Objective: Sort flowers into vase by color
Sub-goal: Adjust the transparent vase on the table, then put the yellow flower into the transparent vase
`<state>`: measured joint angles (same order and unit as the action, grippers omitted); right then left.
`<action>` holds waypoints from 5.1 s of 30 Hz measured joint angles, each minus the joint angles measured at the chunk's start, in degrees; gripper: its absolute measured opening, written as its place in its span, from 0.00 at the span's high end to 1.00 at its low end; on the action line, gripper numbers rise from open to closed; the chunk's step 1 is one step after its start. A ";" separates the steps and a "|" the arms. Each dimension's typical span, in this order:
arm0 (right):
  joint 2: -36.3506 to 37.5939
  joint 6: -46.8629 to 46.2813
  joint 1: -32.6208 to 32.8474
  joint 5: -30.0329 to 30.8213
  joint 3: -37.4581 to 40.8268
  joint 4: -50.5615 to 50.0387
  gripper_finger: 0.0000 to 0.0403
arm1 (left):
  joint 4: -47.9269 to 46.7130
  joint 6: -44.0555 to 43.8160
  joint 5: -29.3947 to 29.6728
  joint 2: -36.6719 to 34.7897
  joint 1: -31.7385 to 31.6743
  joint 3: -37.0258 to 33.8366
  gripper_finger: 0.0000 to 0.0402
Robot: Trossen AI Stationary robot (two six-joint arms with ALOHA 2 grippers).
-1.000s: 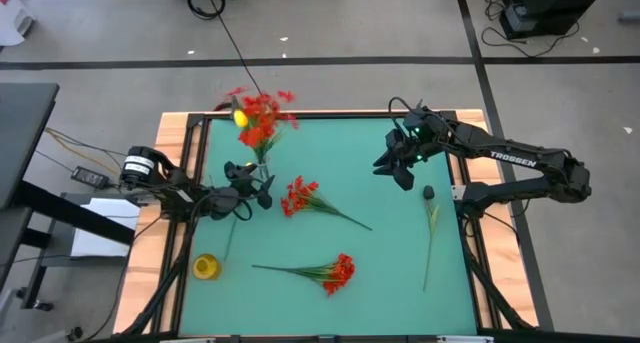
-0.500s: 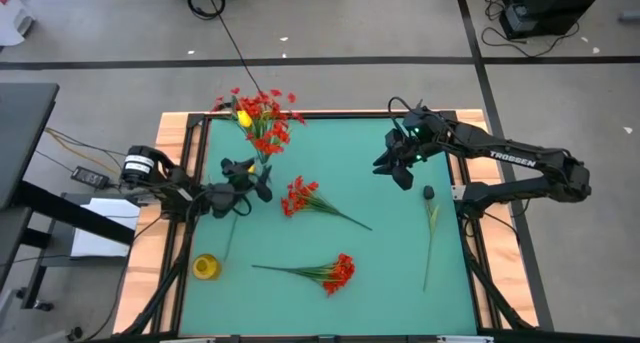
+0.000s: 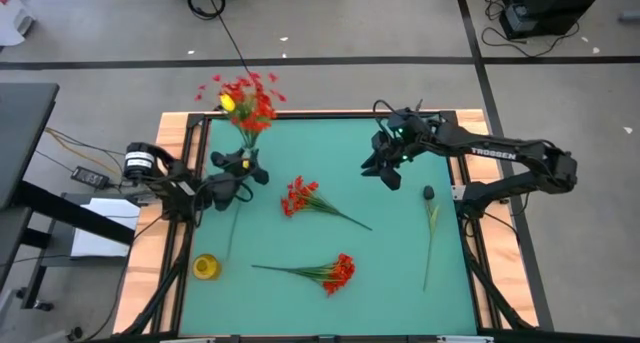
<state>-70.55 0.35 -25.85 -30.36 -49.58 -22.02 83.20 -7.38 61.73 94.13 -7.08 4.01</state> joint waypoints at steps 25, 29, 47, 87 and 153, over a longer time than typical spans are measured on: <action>-5.33 9.28 -0.61 -2.41 -0.02 1.72 0.65 | -3.52 -3.61 -2.62 -0.02 -18.76 -0.03 0.44; -5.33 9.01 -1.63 -2.44 -0.02 1.79 0.65 | -4.90 -4.45 -6.22 0.02 -18.16 -0.06 0.32; -5.33 8.20 -2.91 -2.29 -0.02 1.69 0.65 | -6.34 0.69 -0.28 0.00 -10.51 -0.04 0.17; -5.19 -17.39 2.51 2.57 -0.02 5.21 0.66 | -5.89 3.19 -1.81 -25.45 30.19 5.62 0.17; -1.57 -16.54 -15.09 8.69 -0.02 10.90 0.67 | -118.38 -64.79 -56.22 -24.65 -4.85 26.35 0.98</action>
<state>-72.12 -16.19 -40.94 -21.67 -49.60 -11.13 -35.18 -72.18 5.50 69.47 -11.93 30.36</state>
